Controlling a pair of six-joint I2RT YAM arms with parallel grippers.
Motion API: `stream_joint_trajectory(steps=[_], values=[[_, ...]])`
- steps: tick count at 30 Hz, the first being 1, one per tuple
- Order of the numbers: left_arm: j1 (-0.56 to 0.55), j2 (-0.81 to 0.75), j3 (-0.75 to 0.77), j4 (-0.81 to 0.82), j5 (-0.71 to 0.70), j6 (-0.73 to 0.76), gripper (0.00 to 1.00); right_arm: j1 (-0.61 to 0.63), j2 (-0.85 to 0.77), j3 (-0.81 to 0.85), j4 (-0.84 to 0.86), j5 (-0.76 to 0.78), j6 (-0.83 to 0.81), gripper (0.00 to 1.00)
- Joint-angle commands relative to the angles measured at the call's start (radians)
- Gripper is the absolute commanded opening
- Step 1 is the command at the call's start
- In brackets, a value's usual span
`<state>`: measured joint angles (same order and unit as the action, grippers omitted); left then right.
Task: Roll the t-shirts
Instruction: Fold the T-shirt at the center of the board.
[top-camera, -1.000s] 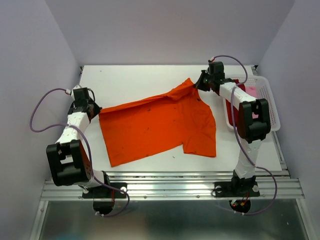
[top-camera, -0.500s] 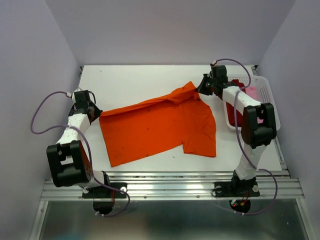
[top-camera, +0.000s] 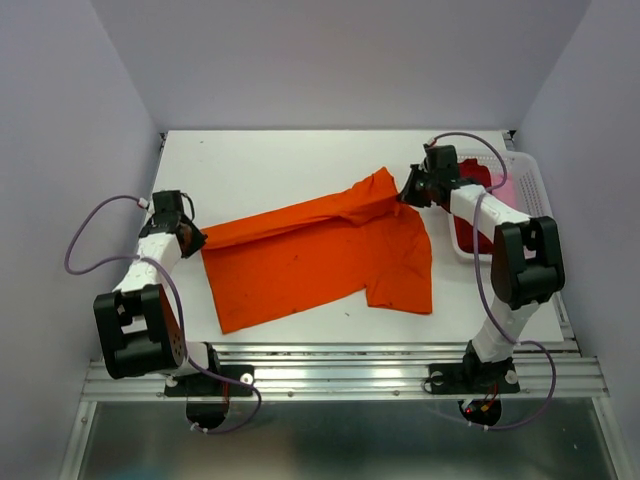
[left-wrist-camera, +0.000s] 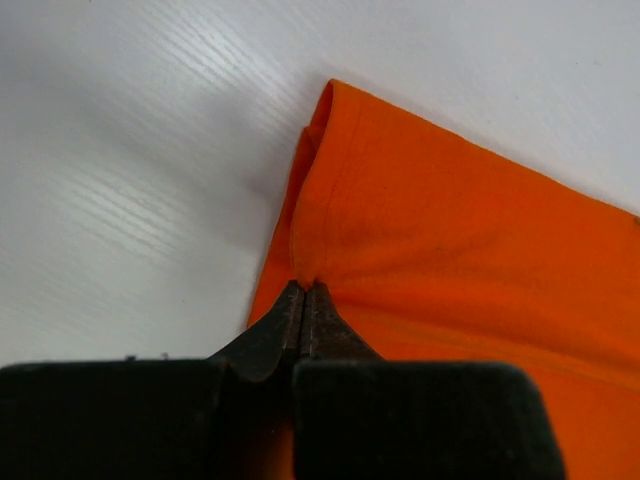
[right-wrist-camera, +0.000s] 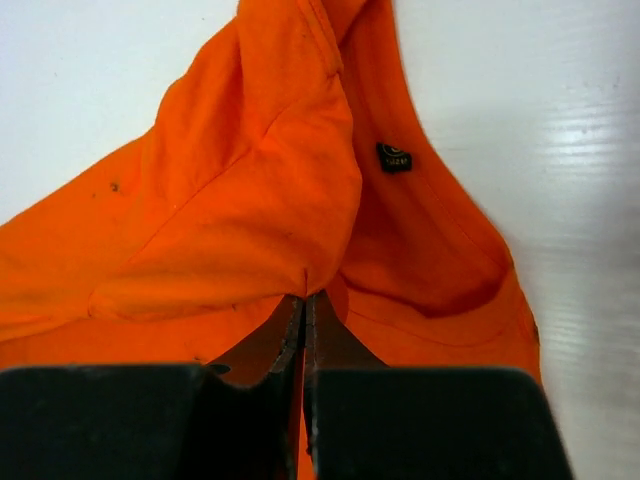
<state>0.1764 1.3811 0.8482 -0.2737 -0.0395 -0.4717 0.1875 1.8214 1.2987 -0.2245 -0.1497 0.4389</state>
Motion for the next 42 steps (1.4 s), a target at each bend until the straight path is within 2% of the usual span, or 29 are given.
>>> stream_joint_trajectory(steps=[1,2,3,5,6,9,11,15,16,19,21,22,26,28,42], values=[[0.000,-0.037,-0.006,-0.096,-0.042,0.010,0.19,-0.011,-0.065,-0.035,-0.016,0.084,-0.025,0.15],[-0.003,-0.045,-0.014,-0.120,-0.036,0.013,0.54,-0.011,-0.066,-0.038,-0.019,0.090,-0.028,0.52],[-0.002,-0.077,-0.018,-0.122,-0.027,0.012,0.69,-0.011,-0.070,-0.039,-0.024,0.099,-0.034,0.54],[-0.002,-0.126,-0.018,-0.119,-0.011,0.005,0.76,-0.011,-0.077,-0.035,-0.032,0.093,-0.040,0.58],[-0.002,-0.151,-0.002,-0.122,-0.013,-0.008,0.83,-0.011,-0.092,-0.035,-0.030,0.084,-0.040,0.61],[-0.008,-0.209,0.029,-0.093,-0.008,-0.024,0.84,0.018,-0.114,-0.023,-0.036,0.059,-0.043,0.61],[-0.020,-0.192,0.041,-0.064,0.009,-0.027,0.80,0.044,-0.117,-0.021,-0.035,0.068,-0.046,0.60],[-0.074,-0.078,0.071,-0.030,0.013,-0.044,0.56,0.110,-0.097,-0.041,-0.033,0.125,-0.048,0.59],[-0.089,-0.061,0.069,-0.016,0.009,-0.050,0.54,0.121,-0.077,-0.045,-0.032,0.145,-0.040,0.58],[-0.136,0.007,0.074,0.033,0.015,-0.085,0.54,0.121,-0.060,-0.090,-0.001,0.176,0.010,0.55],[-0.152,0.054,0.074,0.069,0.024,-0.119,0.54,0.121,-0.062,-0.136,0.046,0.159,0.079,0.54],[-0.153,0.068,0.071,0.083,0.033,-0.130,0.54,0.121,-0.063,-0.157,0.069,0.101,0.113,0.55],[-0.157,0.122,0.063,0.125,0.035,-0.154,0.54,0.121,-0.086,-0.298,0.265,0.016,0.274,0.59],[-0.156,0.140,0.058,0.129,0.033,-0.156,0.54,0.121,-0.086,-0.340,0.338,0.030,0.325,0.59],[-0.158,0.173,0.043,0.134,0.012,-0.148,0.54,0.121,-0.005,-0.292,0.366,0.044,0.368,0.54]])
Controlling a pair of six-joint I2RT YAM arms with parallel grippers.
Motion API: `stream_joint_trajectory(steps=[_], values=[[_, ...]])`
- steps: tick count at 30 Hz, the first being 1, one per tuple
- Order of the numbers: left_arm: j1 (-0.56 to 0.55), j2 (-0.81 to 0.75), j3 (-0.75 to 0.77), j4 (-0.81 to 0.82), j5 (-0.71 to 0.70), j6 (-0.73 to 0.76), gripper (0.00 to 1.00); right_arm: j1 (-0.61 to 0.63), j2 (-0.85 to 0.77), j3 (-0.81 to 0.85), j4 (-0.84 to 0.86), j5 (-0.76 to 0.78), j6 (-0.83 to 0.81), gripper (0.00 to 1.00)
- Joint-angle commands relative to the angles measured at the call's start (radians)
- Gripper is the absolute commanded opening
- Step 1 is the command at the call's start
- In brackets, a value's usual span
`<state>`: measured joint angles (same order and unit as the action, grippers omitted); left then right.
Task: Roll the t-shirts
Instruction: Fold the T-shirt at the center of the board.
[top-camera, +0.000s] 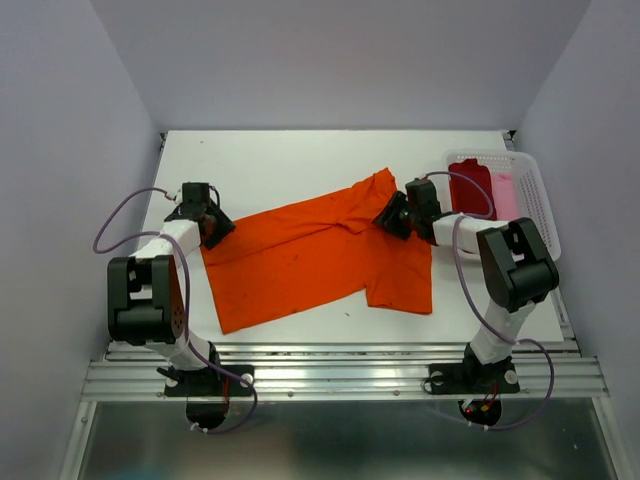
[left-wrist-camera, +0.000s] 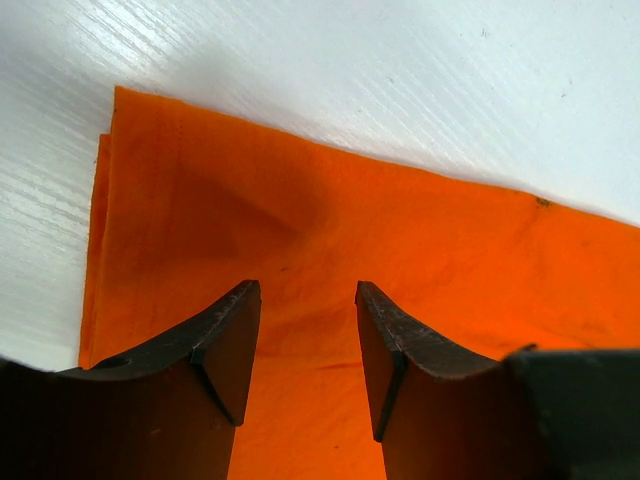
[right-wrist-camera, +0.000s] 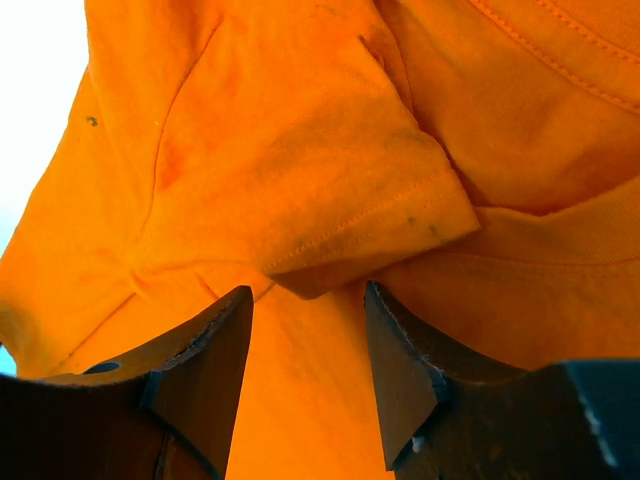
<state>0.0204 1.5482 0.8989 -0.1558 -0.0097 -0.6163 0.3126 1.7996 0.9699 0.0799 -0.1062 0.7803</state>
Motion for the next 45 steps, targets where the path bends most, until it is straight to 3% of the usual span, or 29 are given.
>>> stream_joint_trajectory(steps=[1,4,8,12,13,16,21,28,35,45], values=[[-0.002,0.007,-0.008,0.016,-0.016,-0.002,0.54,-0.004,0.017,0.030,0.069,0.002,0.031,0.53],[-0.002,0.010,-0.009,0.015,-0.018,0.003,0.54,-0.004,0.014,0.021,0.095,0.023,0.042,0.45],[-0.002,0.013,-0.012,0.015,-0.021,0.003,0.54,-0.004,0.020,0.026,0.112,0.074,0.043,0.42],[-0.002,0.013,-0.015,0.013,-0.021,0.004,0.54,-0.004,0.018,0.021,0.136,0.092,0.037,0.20],[-0.002,0.010,-0.017,0.013,-0.021,0.006,0.54,-0.004,0.017,0.023,0.138,0.091,0.031,0.18],[-0.002,0.007,-0.018,0.013,-0.022,0.006,0.54,-0.004,0.021,0.038,0.120,0.083,0.022,0.21],[-0.002,0.004,-0.018,0.012,-0.021,0.006,0.54,-0.004,0.006,0.020,0.107,0.102,0.019,0.38],[-0.002,-0.005,-0.018,0.006,-0.022,0.007,0.55,-0.004,-0.120,-0.077,0.123,0.266,-0.018,0.38],[-0.002,-0.011,-0.020,0.001,-0.026,0.010,0.55,-0.032,-0.089,-0.062,0.123,0.244,-0.021,0.44],[-0.002,-0.011,-0.022,-0.001,-0.029,0.010,0.55,-0.052,-0.003,-0.007,0.112,0.221,-0.019,0.43]])
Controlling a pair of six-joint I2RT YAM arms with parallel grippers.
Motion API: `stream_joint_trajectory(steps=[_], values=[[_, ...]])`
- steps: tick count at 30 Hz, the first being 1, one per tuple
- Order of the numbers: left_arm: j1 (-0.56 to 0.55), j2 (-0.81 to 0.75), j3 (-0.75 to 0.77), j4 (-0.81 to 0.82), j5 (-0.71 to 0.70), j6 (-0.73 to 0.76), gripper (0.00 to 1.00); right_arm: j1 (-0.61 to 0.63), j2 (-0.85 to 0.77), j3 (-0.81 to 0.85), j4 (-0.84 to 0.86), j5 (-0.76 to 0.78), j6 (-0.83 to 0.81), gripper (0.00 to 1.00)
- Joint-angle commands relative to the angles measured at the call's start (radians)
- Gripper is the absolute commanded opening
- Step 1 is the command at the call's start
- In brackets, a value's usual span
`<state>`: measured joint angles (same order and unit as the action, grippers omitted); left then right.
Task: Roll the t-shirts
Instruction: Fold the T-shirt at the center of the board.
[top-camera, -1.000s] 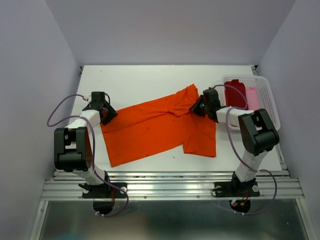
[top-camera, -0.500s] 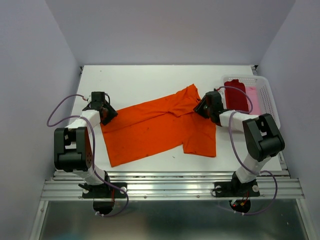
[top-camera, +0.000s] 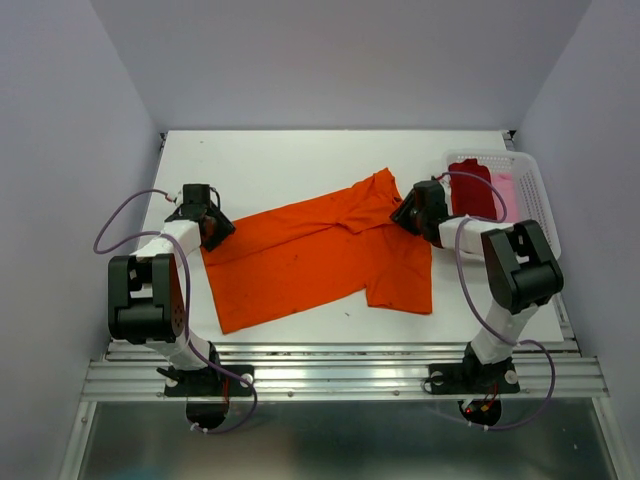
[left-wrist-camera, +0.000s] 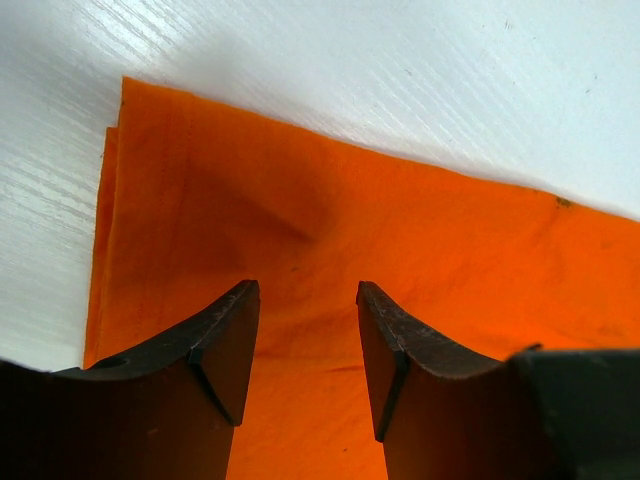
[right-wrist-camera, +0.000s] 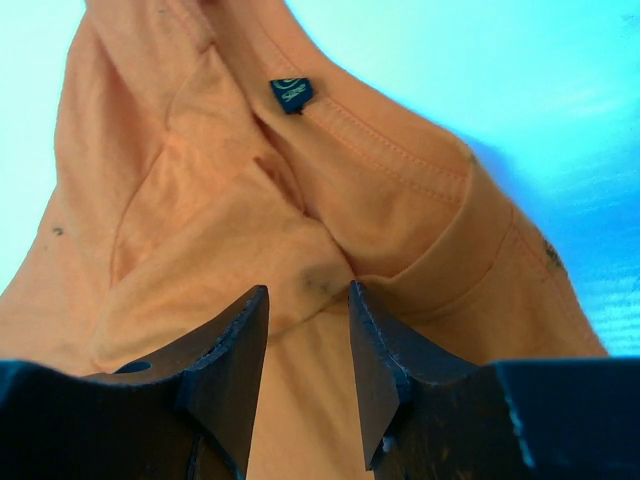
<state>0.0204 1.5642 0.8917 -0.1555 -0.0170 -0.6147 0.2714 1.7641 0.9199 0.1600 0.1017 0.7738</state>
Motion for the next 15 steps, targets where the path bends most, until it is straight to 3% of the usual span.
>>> stream_joint_trajectory(steps=[1,5,8,12,13,15], values=[[-0.002,-0.027,-0.014,-0.003,-0.021,0.009,0.55,-0.011,0.038,0.046,0.032,0.012,-0.013,0.44],[-0.002,-0.027,-0.014,-0.003,-0.021,0.009,0.55,-0.011,0.069,0.060,0.032,-0.002,-0.008,0.43],[-0.002,-0.027,-0.013,-0.007,-0.024,0.009,0.55,-0.011,0.067,0.056,0.032,0.003,-0.004,0.35],[-0.002,-0.029,-0.013,-0.009,-0.028,0.009,0.55,-0.011,0.049,0.047,0.033,0.024,-0.007,0.12],[-0.002,-0.027,-0.014,-0.009,-0.026,0.009,0.55,-0.011,0.046,0.043,0.033,0.027,-0.010,0.02],[-0.002,-0.029,-0.014,-0.009,-0.028,0.009,0.55,-0.011,0.038,0.042,0.033,0.030,-0.019,0.01]])
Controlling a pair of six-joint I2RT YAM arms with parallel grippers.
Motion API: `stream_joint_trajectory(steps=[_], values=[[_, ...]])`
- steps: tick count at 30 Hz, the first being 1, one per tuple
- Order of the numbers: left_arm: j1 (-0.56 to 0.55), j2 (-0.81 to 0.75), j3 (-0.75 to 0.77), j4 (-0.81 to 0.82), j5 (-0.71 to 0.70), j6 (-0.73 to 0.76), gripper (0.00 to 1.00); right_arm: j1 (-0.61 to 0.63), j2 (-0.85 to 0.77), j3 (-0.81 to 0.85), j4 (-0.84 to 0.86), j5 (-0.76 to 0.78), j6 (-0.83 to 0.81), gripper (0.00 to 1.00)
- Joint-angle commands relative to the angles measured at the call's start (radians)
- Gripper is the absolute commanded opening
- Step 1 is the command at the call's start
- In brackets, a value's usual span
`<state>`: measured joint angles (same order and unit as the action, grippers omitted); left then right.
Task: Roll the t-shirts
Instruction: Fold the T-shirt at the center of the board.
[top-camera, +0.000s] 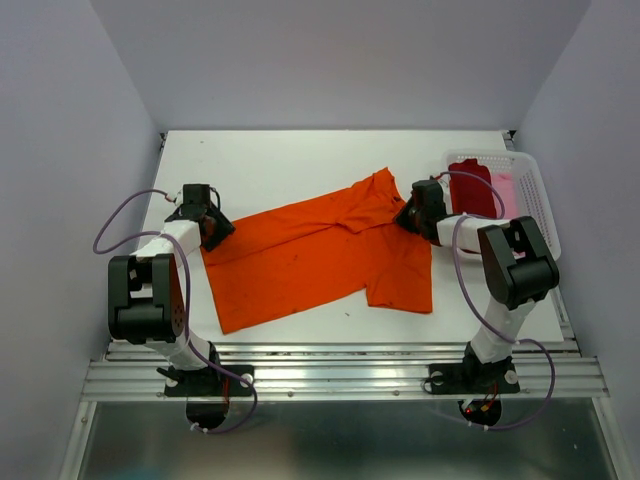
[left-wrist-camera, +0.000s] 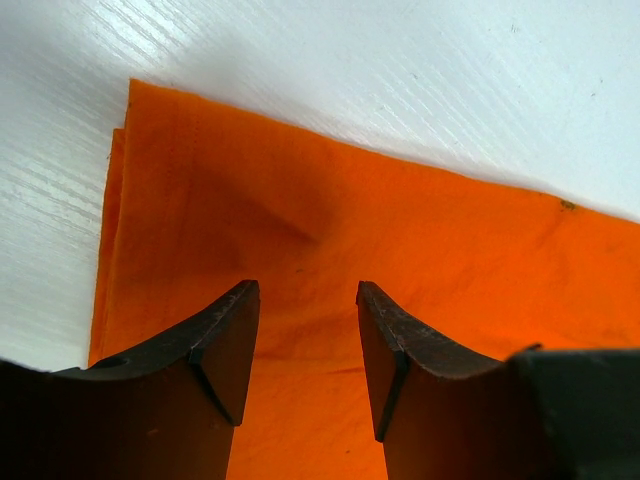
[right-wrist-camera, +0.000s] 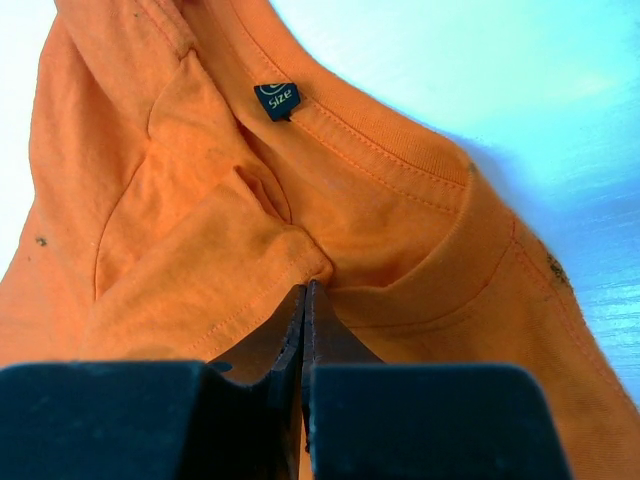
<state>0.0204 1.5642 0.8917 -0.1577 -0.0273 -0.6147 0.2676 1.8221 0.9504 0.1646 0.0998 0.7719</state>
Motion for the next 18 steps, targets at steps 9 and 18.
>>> stream_joint_trajectory(steps=[9,18], values=[[-0.002,-0.030,-0.016,-0.009,-0.023,0.010,0.55,-0.007,-0.124,-0.041,0.042,0.041,-0.048,0.01],[-0.002,-0.030,-0.011,-0.014,-0.026,0.013,0.55,-0.007,-0.152,-0.096,0.076,0.011,-0.013,0.01]])
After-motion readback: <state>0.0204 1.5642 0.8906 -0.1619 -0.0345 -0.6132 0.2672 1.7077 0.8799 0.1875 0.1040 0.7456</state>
